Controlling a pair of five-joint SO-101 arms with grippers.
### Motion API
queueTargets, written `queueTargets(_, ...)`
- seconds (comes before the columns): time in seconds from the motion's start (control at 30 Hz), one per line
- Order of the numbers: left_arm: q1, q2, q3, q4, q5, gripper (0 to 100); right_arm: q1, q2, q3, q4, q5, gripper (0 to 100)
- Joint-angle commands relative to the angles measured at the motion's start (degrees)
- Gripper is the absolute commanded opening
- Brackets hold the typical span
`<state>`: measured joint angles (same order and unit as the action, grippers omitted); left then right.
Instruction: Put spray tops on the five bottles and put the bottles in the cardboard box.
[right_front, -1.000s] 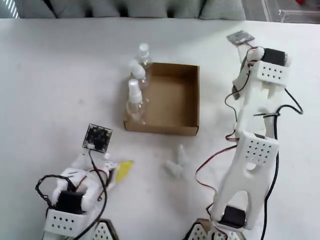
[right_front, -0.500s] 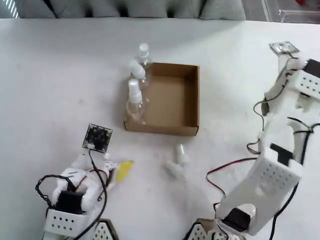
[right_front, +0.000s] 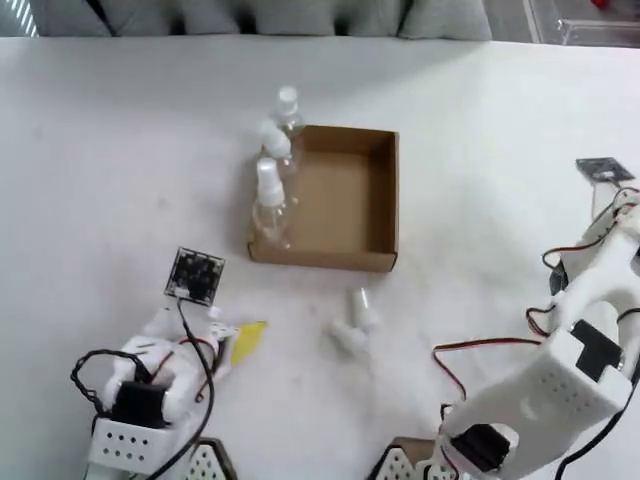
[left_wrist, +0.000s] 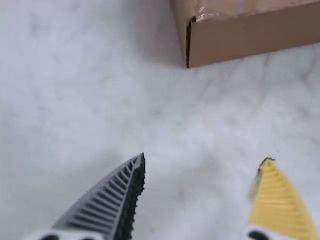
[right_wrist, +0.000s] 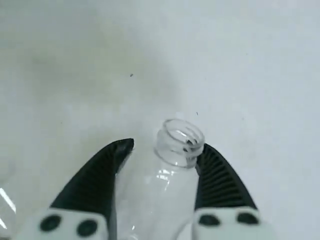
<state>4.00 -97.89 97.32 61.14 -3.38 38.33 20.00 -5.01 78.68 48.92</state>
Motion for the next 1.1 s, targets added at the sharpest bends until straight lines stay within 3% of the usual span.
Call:
queueTargets(0.0, -0.6, 0.7, 0.0, 1.0, -0.4, 33, 0.1, 1.1, 3.7, -9.5, 0.4, 17.1)
queueTargets(0.17, -0.6, 0.7, 0.0, 1.0, -0.4, 33, -0.7, 1.5, 3.7, -12.4, 0.4, 29.9)
queueTargets(0.47, -0.6, 0.7, 0.0, 1.0, -0.4, 33, 0.4, -6.3, 4.1, -10.0, -10.0, 29.4)
queueTargets(0.67, -0.6, 0.7, 0.0, 1.0, -0.4, 33, 2.2, -7.8, 4.2, -2.7, -11.8, 21.0)
queueTargets(1.07, -0.6, 0.7, 0.0, 1.0, -0.4, 33, 2.3, -7.3, 11.3, -12.9, -16.5, 24.2)
